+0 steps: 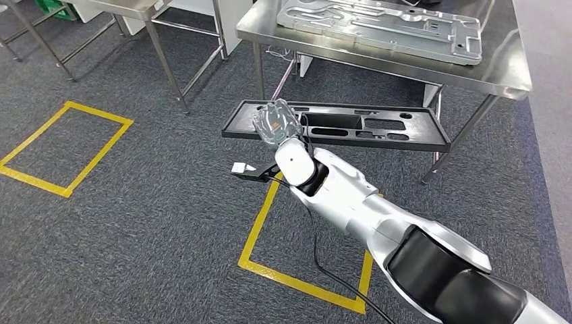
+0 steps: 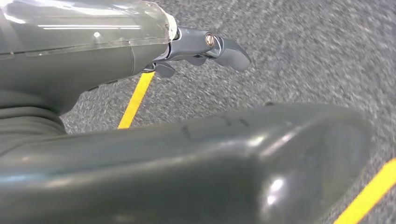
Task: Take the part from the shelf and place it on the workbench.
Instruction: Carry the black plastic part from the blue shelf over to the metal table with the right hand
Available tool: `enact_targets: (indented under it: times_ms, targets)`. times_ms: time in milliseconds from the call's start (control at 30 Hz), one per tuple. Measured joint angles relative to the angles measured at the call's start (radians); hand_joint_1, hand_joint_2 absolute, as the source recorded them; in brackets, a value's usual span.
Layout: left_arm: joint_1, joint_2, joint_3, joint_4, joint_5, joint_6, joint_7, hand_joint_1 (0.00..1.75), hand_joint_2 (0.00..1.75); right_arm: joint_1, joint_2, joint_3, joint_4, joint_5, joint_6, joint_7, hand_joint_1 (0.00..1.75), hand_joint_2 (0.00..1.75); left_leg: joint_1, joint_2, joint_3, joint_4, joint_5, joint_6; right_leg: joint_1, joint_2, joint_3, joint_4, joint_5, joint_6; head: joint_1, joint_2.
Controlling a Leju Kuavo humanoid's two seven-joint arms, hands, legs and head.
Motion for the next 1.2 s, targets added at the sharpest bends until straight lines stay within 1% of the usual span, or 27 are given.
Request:
enact_targets:
  times_ms: [67,100,133,167,200,233,267,333,400,433,467,533,600,667,700,733,767,833,867,900,967,1000,1033,1067,1133,1167,1200]
  targets:
    - [0.001,0.001,0.000,0.000,-0.002,0.000,-0.003,0.00,0.00,-0.001,0.006,0.000,0.004,0.000,-0.010,-0.006,1.75,1.75,0.004,-0.048,-0.037,0.085,-0.049,-0.007,-0.005,0.022,0.005,-0.005,0.002,-0.011,0.000,0.000]
    - [0.002,0.001,0.001,0.000,-0.002,0.001,-0.004,0.00,0.00,-0.001,0.010,0.000,0.007,0.000,-0.014,-0.010,1.75,1.75,0.005,-0.069,-0.072,0.156,-0.080,-0.008,-0.005,0.034,0.005,-0.005,0.002,-0.015,0.000,0.000]
    - [0.003,0.001,0.001,0.000,-0.002,0.002,-0.005,0.00,0.00,-0.001,0.015,0.000,0.010,0.000,-0.017,-0.014,1.75,1.75,0.005,-0.078,-0.108,0.225,-0.103,-0.010,-0.004,0.047,0.006,-0.004,0.001,-0.017,0.000,0.000]
    - [0.004,0.002,0.002,0.000,-0.002,0.003,-0.006,0.00,0.00,0.000,0.020,0.000,0.014,0.000,-0.018,-0.019,1.75,1.75,0.005,-0.082,-0.135,0.271,-0.111,-0.011,-0.003,0.062,0.006,-0.002,0.000,-0.018,0.000,0.000]
    - [0.005,0.002,0.003,0.000,-0.002,0.004,-0.007,0.00,0.00,0.001,0.023,0.000,0.018,0.000,-0.019,-0.022,1.75,1.75,0.005,-0.085,-0.146,0.280,-0.096,-0.010,-0.002,0.077,0.007,0.000,-0.001,-0.018,0.000,0.000]
    - [0.005,0.003,0.005,0.000,-0.003,0.005,-0.007,0.00,0.00,0.001,0.026,0.000,0.022,0.000,-0.020,-0.025,1.75,1.75,0.005,-0.088,-0.138,0.247,-0.063,-0.009,-0.002,0.092,0.009,0.003,-0.003,-0.017,0.000,0.000]
    - [0.005,0.004,0.006,0.000,-0.003,0.006,-0.008,0.00,0.00,-0.001,0.030,0.000,0.026,0.000,-0.021,-0.026,1.75,1.75,0.005,-0.097,-0.115,0.183,-0.019,-0.006,-0.003,0.106,0.009,0.007,-0.006,-0.015,0.000,0.000]
    - [0.005,0.005,0.007,0.000,-0.004,0.007,-0.008,0.00,0.00,-0.006,0.039,0.000,0.034,0.000,-0.021,-0.028,1.75,1.75,0.008,-0.135,-0.065,0.059,0.032,0.002,-0.003,0.131,0.006,0.015,-0.011,-0.009,0.000,0.000]
    - [0.005,0.006,0.008,0.000,-0.006,0.008,-0.008,0.00,0.00,-0.011,0.047,0.000,0.040,0.000,-0.021,-0.031,1.75,1.75,0.007,-0.155,-0.043,0.011,0.034,0.010,-0.006,0.153,-0.001,0.018,-0.011,0.002,0.000,0.000]
    - [0.004,0.007,0.008,0.000,-0.006,0.009,-0.008,0.00,0.00,-0.012,0.049,0.000,0.043,0.000,-0.021,-0.033,1.75,1.75,0.007,-0.147,-0.038,0.004,0.033,0.014,-0.007,0.164,-0.002,0.017,-0.010,0.009,0.000,0.000]
    - [0.003,0.006,0.008,0.000,-0.007,0.009,-0.007,0.00,0.00,-0.014,0.050,0.000,0.045,0.000,-0.021,-0.034,1.75,1.75,0.009,-0.138,-0.034,0.001,0.035,0.020,-0.007,0.164,-0.003,0.016,-0.011,0.015,0.000,0.000]
    - [0.001,0.005,0.008,0.000,-0.007,0.010,-0.006,0.00,0.00,-0.021,0.052,0.000,0.050,0.000,-0.021,-0.034,1.75,1.75,0.013,-0.118,-0.027,-0.009,0.037,0.032,-0.002,0.121,-0.017,0.049,-0.033,0.024,0.000,0.000]
    - [0.002,0.005,0.008,0.000,-0.008,0.011,-0.004,0.00,0.00,-0.028,0.060,0.000,0.054,0.000,-0.021,-0.036,1.75,1.75,0.012,-0.096,-0.022,-0.013,0.035,0.040,-0.001,0.059,-0.076,0.162,-0.087,0.031,0.000,0.000]
    - [0.004,0.005,0.008,0.000,-0.008,0.014,-0.002,0.00,0.00,-0.030,0.069,0.000,0.061,0.000,-0.021,-0.040,1.75,1.75,0.011,-0.072,-0.016,-0.012,0.028,0.041,-0.007,0.040,-0.144,0.280,-0.120,0.037,0.000,0.000]
    - [0.004,0.005,0.008,0.000,-0.008,0.016,-0.002,0.00,0.00,-0.029,0.072,0.000,0.065,0.000,-0.021,-0.042,1.75,1.75,0.011,-0.060,-0.011,-0.012,0.023,0.040,-0.010,0.036,-0.157,0.296,-0.111,0.039,0.000,0.000]
    - [0.004,0.004,0.008,0.000,-0.007,0.017,-0.002,0.00,0.00,-0.029,0.076,0.000,0.070,0.000,-0.022,-0.044,1.75,1.75,0.011,-0.050,-0.003,-0.012,0.018,0.038,-0.013,0.031,-0.148,0.269,-0.081,0.040,0.000,0.000]
    - [0.004,0.004,0.009,0.000,-0.006,0.019,-0.002,0.00,0.00,-0.030,0.080,0.000,0.075,0.000,-0.023,-0.045,1.75,1.75,0.011,-0.039,0.007,-0.012,0.010,0.035,-0.013,0.020,-0.119,0.205,-0.038,0.038,0.001,0.000]
    - [0.004,0.003,0.010,0.000,-0.005,0.020,-0.001,0.00,0.00,-0.034,0.091,0.000,0.080,0.000,-0.027,-0.047,1.75,1.75,0.007,-0.019,0.025,-0.013,-0.005,0.025,-0.003,-0.027,-0.055,0.069,0.019,0.030,0.001,0.000]
    - [0.004,0.002,0.010,0.000,-0.004,0.021,-0.001,0.00,0.00,-0.036,0.099,0.000,0.082,0.000,-0.029,-0.048,1.75,1.75,0.004,-0.008,0.031,-0.014,-0.011,0.019,0.003,-0.045,-0.036,0.029,0.029,0.023,0.001,0.000]
    - [0.003,0.002,0.012,0.000,-0.003,0.022,-0.001,0.00,0.00,-0.037,0.105,0.000,0.084,0.000,-0.031,-0.051,1.75,1.75,0.001,0.003,0.035,-0.017,-0.016,0.014,0.010,-0.052,-0.031,0.015,0.023,0.016,0.000,0.000]
    - [0.000,0.002,0.013,0.000,-0.002,0.023,0.000,0.00,0.00,-0.036,0.115,0.000,0.086,0.000,-0.034,-0.055,1.75,1.75,-0.002,0.026,0.045,-0.023,-0.025,0.004,0.010,-0.029,-0.029,0.010,0.019,0.004,0.000,0.000]
    - [-0.001,0.002,0.014,0.000,-0.002,0.023,-0.001,0.00,0.00,-0.036,0.117,0.000,0.088,0.000,-0.034,-0.057,1.75,1.75,-0.001,0.022,0.049,-0.019,-0.033,-0.001,0.007,-0.016,-0.024,0.007,0.017,-0.002,0.000,0.000]
    - [-0.002,0.002,0.015,0.000,-0.002,0.024,-0.001,0.00,0.00,-0.037,0.122,0.000,0.089,0.000,-0.035,-0.058,1.75,1.75,0.001,0.004,0.044,0.003,-0.048,-0.005,0.004,-0.003,-0.019,0.003,0.015,-0.009,0.000,0.000]
    - [-0.001,0.002,0.015,0.000,-0.002,0.024,-0.001,0.00,0.00,-0.037,0.128,0.000,0.090,0.000,-0.035,-0.059,1.75,1.75,0.004,-0.023,0.026,0.047,-0.071,-0.007,-0.001,0.009,-0.013,-0.001,0.014,-0.015,0.000,0.000]
    - [0.002,0.002,0.017,0.000,-0.001,0.024,-0.001,0.00,0.00,-0.036,0.141,0.001,0.092,0.000,-0.036,-0.061,1.75,1.75,0.006,-0.072,-0.047,0.186,-0.124,-0.010,-0.002,0.036,-0.005,-0.001,0.009,-0.023,0.000,0.000]
    - [0.003,0.002,0.017,0.000,-0.001,0.025,0.000,0.00,0.00,-0.034,0.147,0.001,0.093,0.000,-0.036,-0.063,1.75,1.75,0.006,-0.080,-0.088,0.247,-0.137,-0.012,-0.002,0.053,-0.001,-0.001,0.005,-0.024,0.000,0.000]
    - [0.005,0.002,0.017,0.000,-0.001,0.025,0.000,0.00,0.00,-0.032,0.150,0.002,0.093,0.000,-0.036,-0.064,1.75,1.75,0.006,-0.083,-0.117,0.279,-0.131,-0.012,-0.002,0.069,0.005,-0.001,0.001,-0.024,0.000,0.000]
